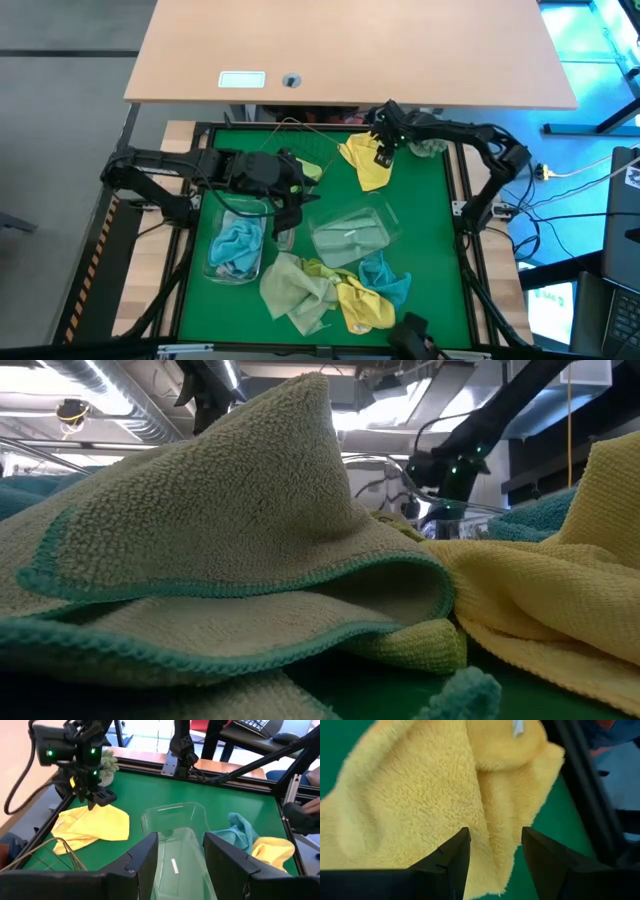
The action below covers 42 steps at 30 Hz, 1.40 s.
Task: Sort microfiber towel by color & place in baskets
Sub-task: Put the top yellow microfiber towel into the right transparent bin
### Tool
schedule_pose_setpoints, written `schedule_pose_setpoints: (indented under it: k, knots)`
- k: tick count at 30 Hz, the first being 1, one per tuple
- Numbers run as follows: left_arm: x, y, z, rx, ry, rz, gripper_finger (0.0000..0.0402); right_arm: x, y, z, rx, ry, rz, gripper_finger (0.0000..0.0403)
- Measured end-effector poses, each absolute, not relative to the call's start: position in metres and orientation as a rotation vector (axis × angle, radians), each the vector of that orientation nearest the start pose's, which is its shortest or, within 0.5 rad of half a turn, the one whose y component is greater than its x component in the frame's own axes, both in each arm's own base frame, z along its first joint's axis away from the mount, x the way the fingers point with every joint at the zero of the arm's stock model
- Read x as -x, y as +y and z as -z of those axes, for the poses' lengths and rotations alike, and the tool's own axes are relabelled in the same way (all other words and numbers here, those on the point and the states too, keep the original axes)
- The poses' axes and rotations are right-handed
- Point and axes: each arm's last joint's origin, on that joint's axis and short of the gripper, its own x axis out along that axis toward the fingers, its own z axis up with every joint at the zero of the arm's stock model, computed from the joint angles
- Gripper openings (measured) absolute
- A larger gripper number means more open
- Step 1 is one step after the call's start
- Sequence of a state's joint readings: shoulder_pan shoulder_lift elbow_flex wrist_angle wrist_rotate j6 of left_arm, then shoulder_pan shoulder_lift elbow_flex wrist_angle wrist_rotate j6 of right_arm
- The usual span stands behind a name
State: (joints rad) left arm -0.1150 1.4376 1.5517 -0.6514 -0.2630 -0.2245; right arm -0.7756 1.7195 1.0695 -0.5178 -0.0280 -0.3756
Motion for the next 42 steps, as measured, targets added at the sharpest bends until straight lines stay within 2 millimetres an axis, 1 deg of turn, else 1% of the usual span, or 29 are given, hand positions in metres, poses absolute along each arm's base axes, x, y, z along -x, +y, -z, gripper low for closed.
schedule_pose_setpoints:
  k: [8, 13, 16, 18, 21, 24, 25, 26, 30, 32, 34, 37, 42]
  knots:
    - [-0.302, -0.027, -0.403, 0.117, 0.512, -0.203, 0.0153, -0.241, -0.234, -0.143, -0.187, 1.260, 0.399, 0.0179]
    - [-0.302, -0.027, -0.403, 0.115, 0.513, -0.211, 0.0153, -0.243, -0.236, -0.132, -0.208, 1.281, 0.381, 0.0179]
    - [-0.302, -0.027, -0.403, 0.114, 0.514, -0.211, 0.0153, -0.243, -0.235, -0.130, -0.218, 1.281, 0.369, 0.0170]
    - [-0.302, -0.027, -0.403, 0.105, 0.515, -0.209, 0.0153, -0.243, -0.235, -0.130, -0.230, 1.275, 0.356, 0.0150]
    - [-0.299, -0.024, -0.406, 0.098, 0.509, -0.219, 0.0153, -0.243, -0.233, -0.129, -0.248, 1.275, 0.334, 0.0102]
    - [-0.285, -0.019, -0.418, 0.099, 0.470, -0.224, 0.0153, -0.242, -0.231, -0.129, -0.265, 1.292, 0.320, 0.0037]
    - [-0.279, -0.017, -0.422, 0.093, 0.459, -0.227, 0.0153, -0.241, -0.231, -0.130, -0.265, 1.298, 0.318, 0.0020]
    - [-0.272, -0.015, -0.427, 0.089, 0.444, -0.230, 0.0153, -0.240, -0.230, -0.131, -0.269, 1.306, 0.315, 0.0012]
    - [-0.248, -0.005, -0.436, 0.087, 0.449, -0.266, 0.0153, -0.234, -0.223, -0.144, -0.288, 1.303, 0.293, 0.0022]
    - [-0.238, -0.001, -0.434, 0.085, 0.458, -0.289, 0.0153, -0.230, -0.217, -0.154, -0.307, 1.292, 0.271, 0.0015]
    - [-0.231, 0.001, -0.425, 0.083, 0.482, -0.304, 0.0153, -0.229, -0.216, -0.171, -0.279, 1.242, 0.285, 0.0007]
    - [-0.222, 0.003, -0.404, 0.081, 0.509, -0.310, 0.0153, -0.221, -0.209, -0.193, -0.262, 1.213, 0.294, 0.0011]
    - [-0.204, 0.003, -0.374, 0.110, 0.427, -0.307, 0.0153, -0.209, -0.196, -0.234, -0.203, 1.095, 0.340, 0.0004]
